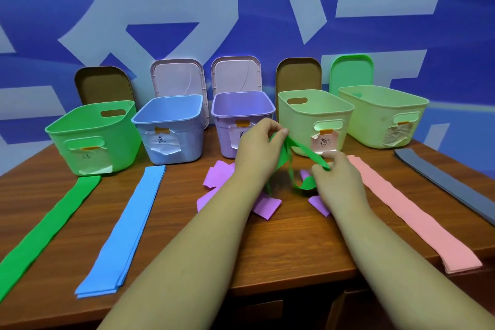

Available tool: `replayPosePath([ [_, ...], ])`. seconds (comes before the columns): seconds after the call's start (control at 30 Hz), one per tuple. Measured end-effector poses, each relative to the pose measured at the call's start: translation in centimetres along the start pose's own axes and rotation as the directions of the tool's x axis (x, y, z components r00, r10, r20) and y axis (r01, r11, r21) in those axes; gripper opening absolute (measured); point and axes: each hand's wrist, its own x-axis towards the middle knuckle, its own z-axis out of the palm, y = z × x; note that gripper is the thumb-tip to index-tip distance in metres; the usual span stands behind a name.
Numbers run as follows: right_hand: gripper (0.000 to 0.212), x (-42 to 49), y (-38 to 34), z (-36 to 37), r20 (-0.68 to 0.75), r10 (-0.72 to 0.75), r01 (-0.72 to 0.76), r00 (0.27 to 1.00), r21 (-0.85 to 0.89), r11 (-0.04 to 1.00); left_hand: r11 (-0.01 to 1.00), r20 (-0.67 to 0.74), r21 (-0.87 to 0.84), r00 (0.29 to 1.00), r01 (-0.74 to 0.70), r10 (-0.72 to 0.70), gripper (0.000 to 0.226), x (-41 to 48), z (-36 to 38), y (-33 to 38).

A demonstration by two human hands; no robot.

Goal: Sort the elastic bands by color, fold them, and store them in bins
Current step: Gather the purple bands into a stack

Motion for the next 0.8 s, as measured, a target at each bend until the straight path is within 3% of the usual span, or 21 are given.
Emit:
replayPosePath([
  [0.1, 0.045, 0.4, 0.2, -0.1, -0.062, 0.043, -0.038, 0.997, 0.08, 0.996, 0.995, -0.023, -0.09, 0.999, 0.043, -0.045, 0.011, 0.0, -0.7, 1.1],
  [0.23, 0.035, 0.0, 0.0, 0.0, -0.011, 0.001, -0.001, 1.0, 0.025, 1.0, 0.996, -0.024, -0.073, 0.998, 0.054, -0.056, 0.014, 0.4, -2.5, 2.1],
  [0.33, 0.027, -0.7, -0.2, 0.5, 0.056, -0.117, 0.119, 0.992, -0.047, 0.992, 0.999, 0.002, 0.002, 0.999, 0.036, -0.036, 0.015, 0.5, -5.0, 2.9],
  [0.43, 0.019, -1.1, -0.4, 0.8, 0.115, -0.265, 0.281, 0.958, -0.164, 0.946, 0.973, 0.009, 0.232, 1.0, -0.002, 0.0, 0.017, 0.4, -8.0, 3.0],
  [0.6, 0.004, -1.8, -0.7, 1.0, 0.317, -0.444, 0.526, 0.838, -0.252, 0.812, 0.719, 0.139, 0.694, 0.987, -0.04, -0.08, 0.018, -0.8, -11.6, 1.9],
  [0.73, 0.032, -2.4, -0.9, 1.1, 0.425, -0.495, 0.62, 0.758, -0.232, 0.75, 0.624, 0.172, 0.781, 0.971, -0.032, -0.165, 0.03, -2.7, -12.3, -0.8],
  [0.8, 0.031, -2.7, -1.1, 0.9, 0.452, -0.488, 0.62, 0.746, -0.207, 0.757, 0.632, 0.154, 0.775, 0.969, 0.004, -0.194, 0.031, -3.3, -12.5, -2.1],
])
